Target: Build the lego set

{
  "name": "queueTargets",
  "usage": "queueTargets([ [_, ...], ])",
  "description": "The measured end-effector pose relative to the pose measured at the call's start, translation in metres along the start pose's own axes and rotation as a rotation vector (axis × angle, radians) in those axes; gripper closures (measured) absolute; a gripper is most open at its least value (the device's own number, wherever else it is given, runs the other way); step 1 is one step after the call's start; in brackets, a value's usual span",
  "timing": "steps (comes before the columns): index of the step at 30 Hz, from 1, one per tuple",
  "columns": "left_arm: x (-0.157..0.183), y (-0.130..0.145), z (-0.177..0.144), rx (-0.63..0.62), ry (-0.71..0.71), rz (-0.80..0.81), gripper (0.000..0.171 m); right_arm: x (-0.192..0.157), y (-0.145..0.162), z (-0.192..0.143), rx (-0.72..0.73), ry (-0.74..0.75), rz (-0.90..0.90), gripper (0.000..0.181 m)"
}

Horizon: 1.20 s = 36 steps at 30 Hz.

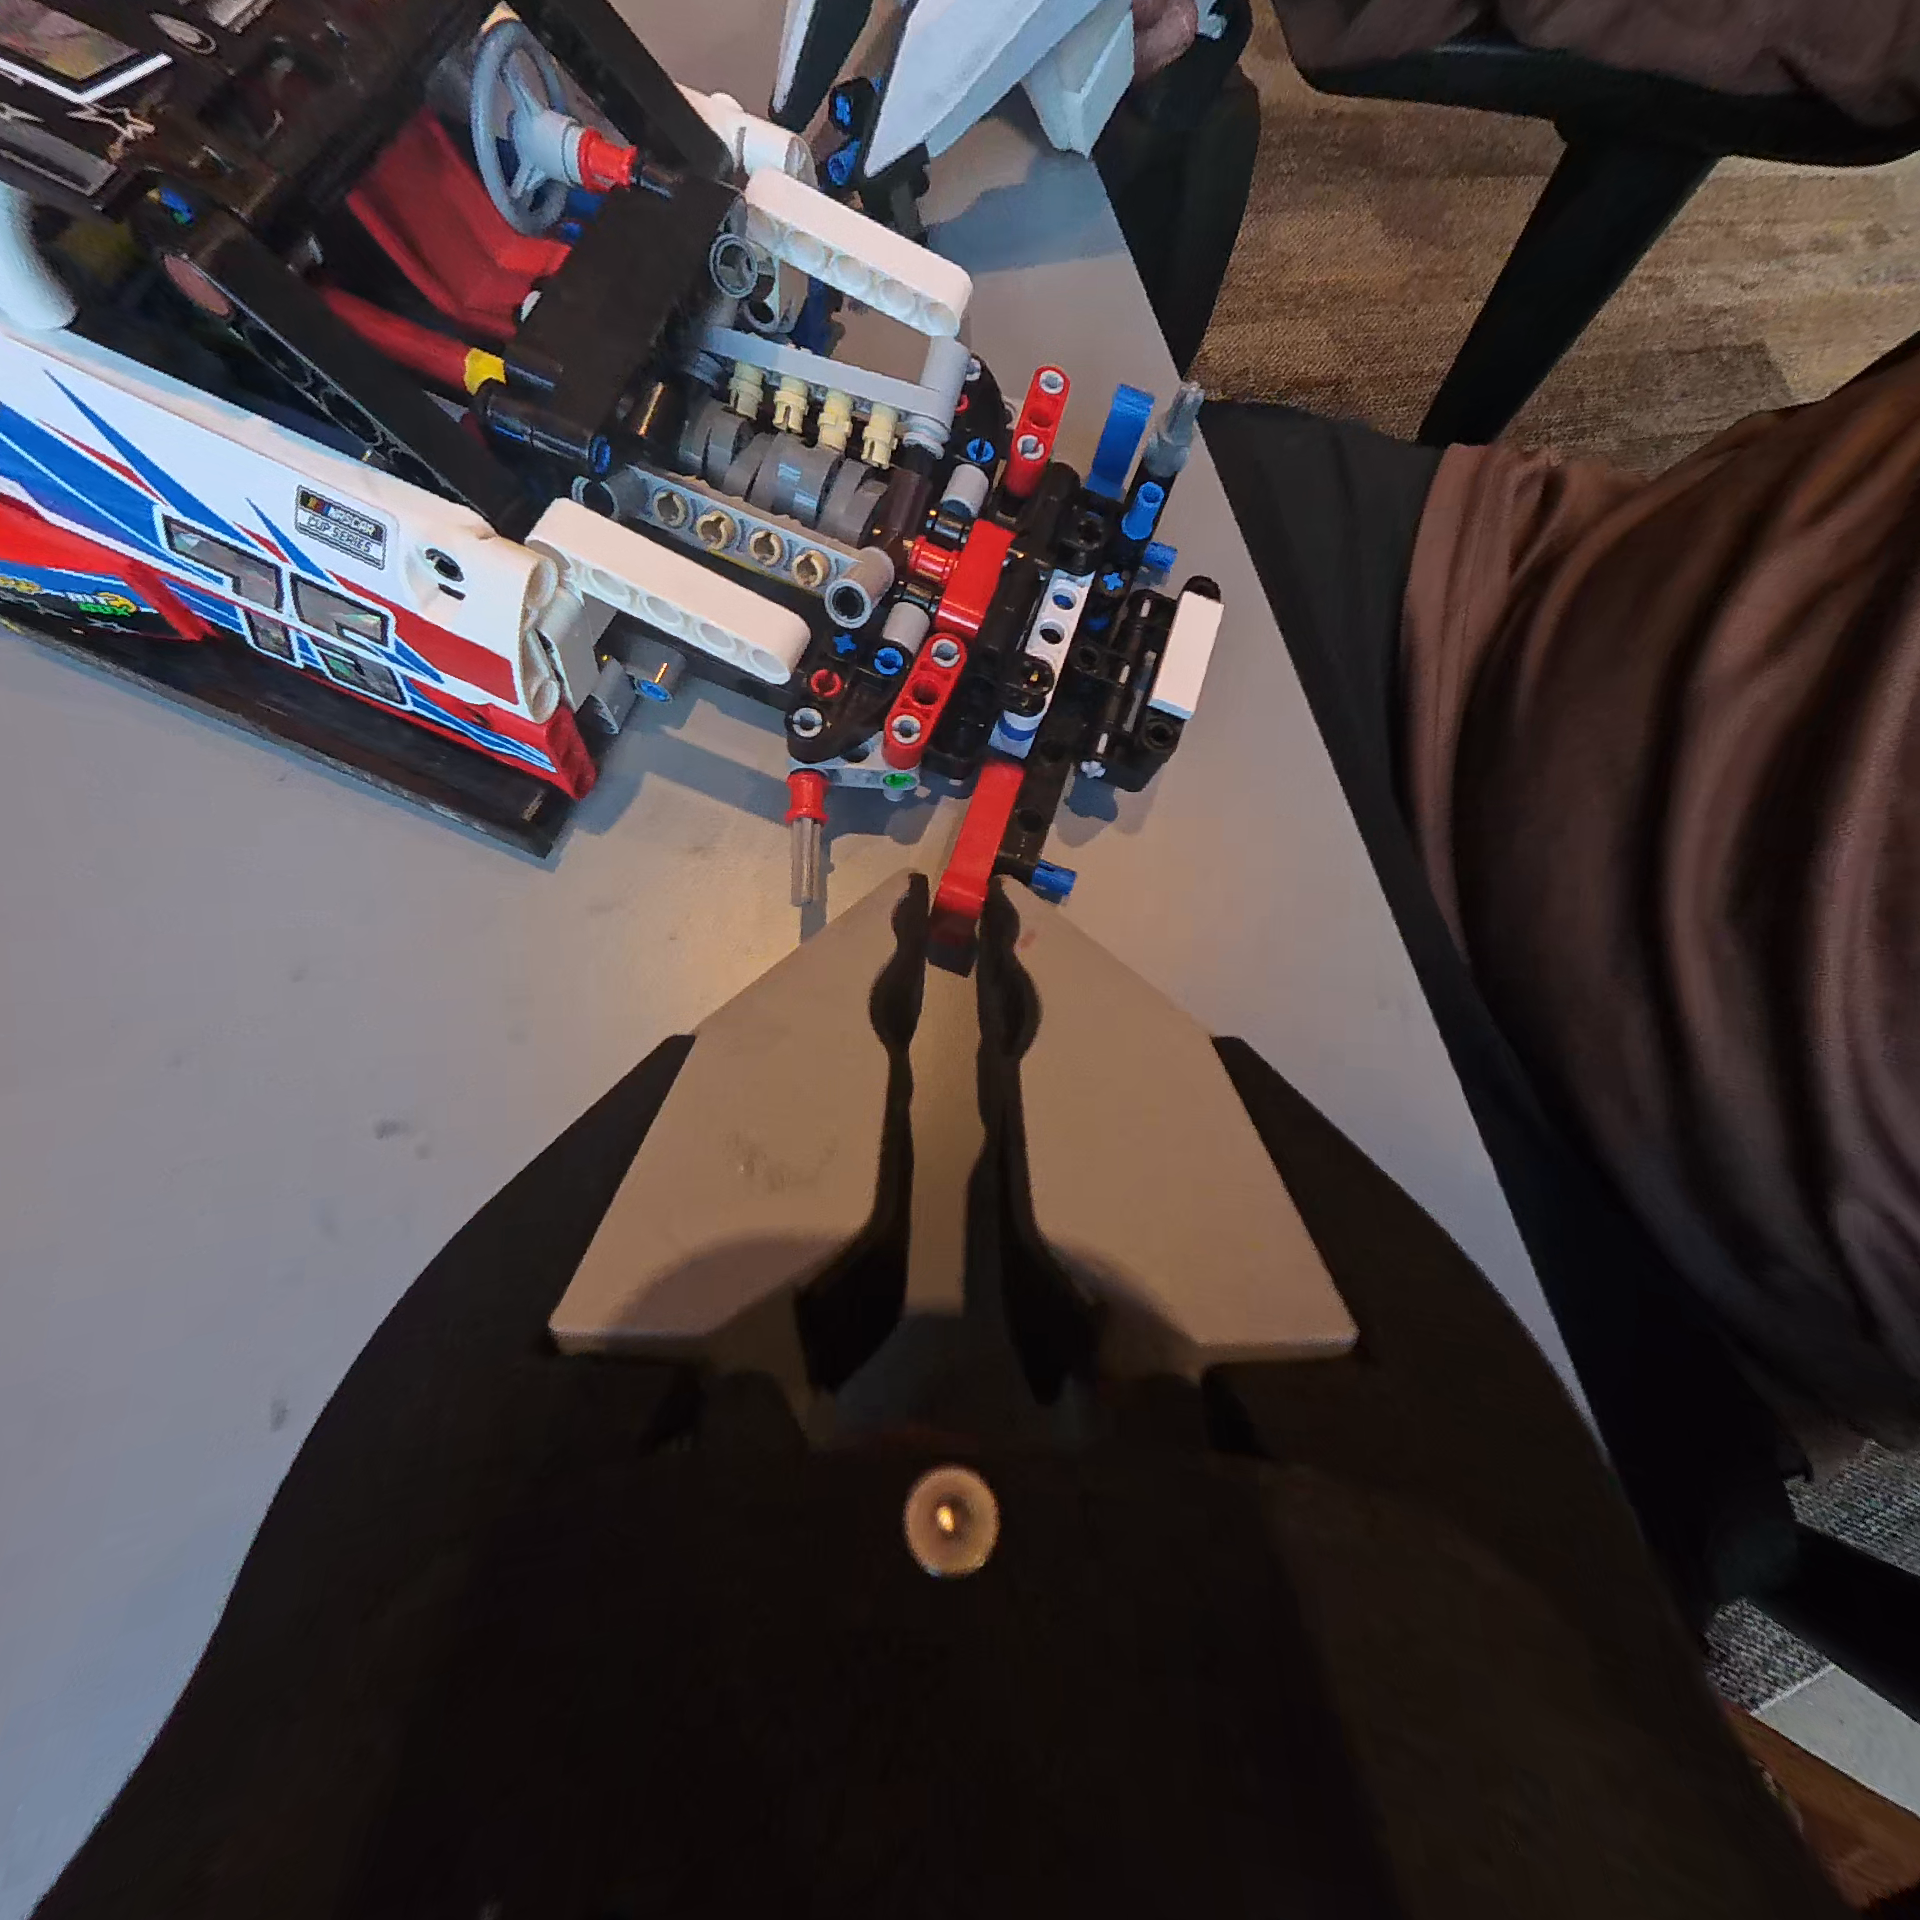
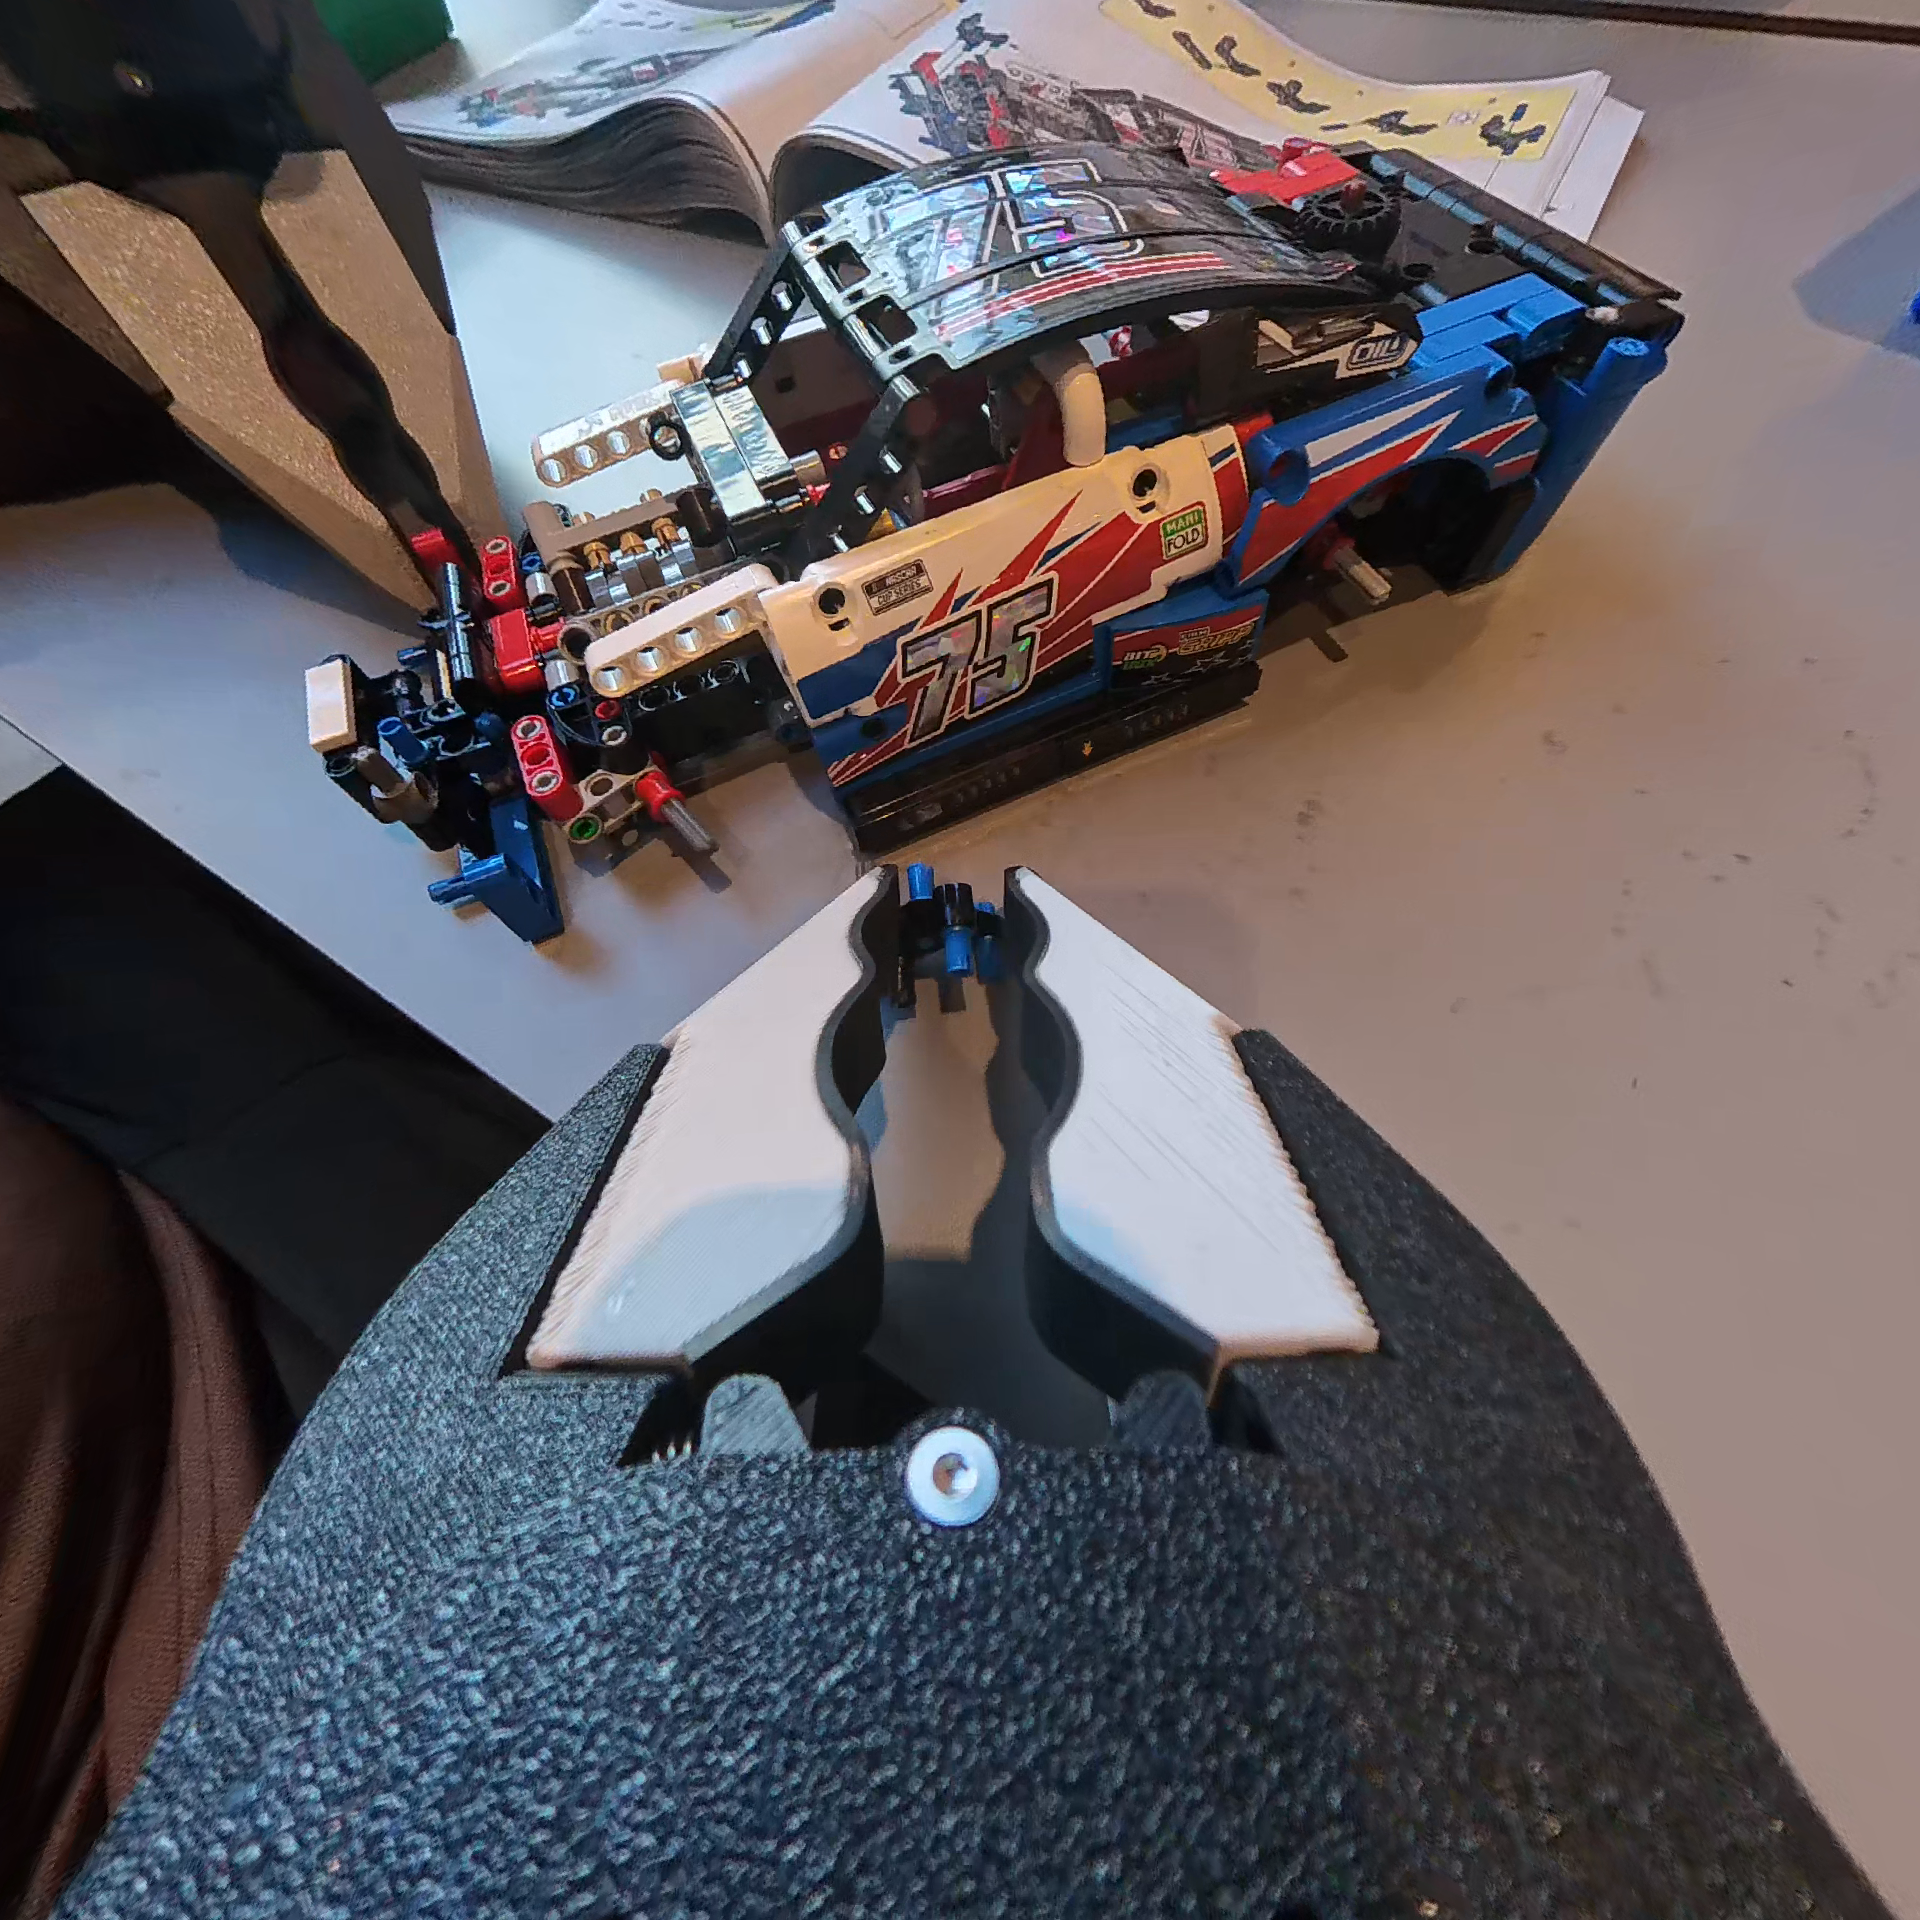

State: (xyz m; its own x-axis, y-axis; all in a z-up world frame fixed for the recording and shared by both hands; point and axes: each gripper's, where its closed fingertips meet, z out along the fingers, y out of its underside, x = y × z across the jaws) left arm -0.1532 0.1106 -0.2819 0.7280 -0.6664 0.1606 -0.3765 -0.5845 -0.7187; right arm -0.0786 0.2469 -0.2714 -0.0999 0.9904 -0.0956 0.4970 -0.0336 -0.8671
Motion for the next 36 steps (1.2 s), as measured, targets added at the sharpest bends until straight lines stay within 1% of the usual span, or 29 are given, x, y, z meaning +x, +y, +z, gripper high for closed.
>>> queueTargets([
  [8, 0.000, 0.000, 0.000, 0.002, 0.003, -0.014, 0.164, 0.002, -0.001, 0.001, -0.001, -0.002, 0.007, 0.158],
  [17, 0.001, 0.000, 0.000, 0.003, 0.009, -0.013, 0.162, 0.007, -0.012, -0.011, 0.065, -0.039, 0.080, 0.157],
  [19, 0.001, 0.000, -0.001, 0.003, 0.010, -0.013, 0.161, 0.005, -0.009, -0.012, 0.051, -0.059, 0.081, 0.154],
  [22, 0.002, 0.001, -0.002, 0.003, 0.016, -0.009, 0.159, 0.004, -0.001, -0.011, 0.007, -0.051, 0.043, 0.154],
  [27, 0.002, 0.004, -0.005, 0.001, 0.021, -0.006, 0.155, 0.003, 0.001, -0.007, -0.019, -0.020, -0.032, 0.169],
  [28, 0.001, 0.004, -0.006, 0.001, 0.021, -0.010, 0.154, 0.003, 0.000, -0.007, -0.019, -0.013, -0.055, 0.170],
  [32, -0.003, 0.006, -0.011, 0.004, 0.008, -0.022, 0.151, 0.000, -0.008, -0.012, 0.020, -0.002, -0.128, 0.174],
  [36, -0.008, 0.001, -0.017, 0.041, -0.006, -0.035, 0.151, -0.005, -0.024, -0.020, 0.101, 0.031, -0.220, 0.174],
])
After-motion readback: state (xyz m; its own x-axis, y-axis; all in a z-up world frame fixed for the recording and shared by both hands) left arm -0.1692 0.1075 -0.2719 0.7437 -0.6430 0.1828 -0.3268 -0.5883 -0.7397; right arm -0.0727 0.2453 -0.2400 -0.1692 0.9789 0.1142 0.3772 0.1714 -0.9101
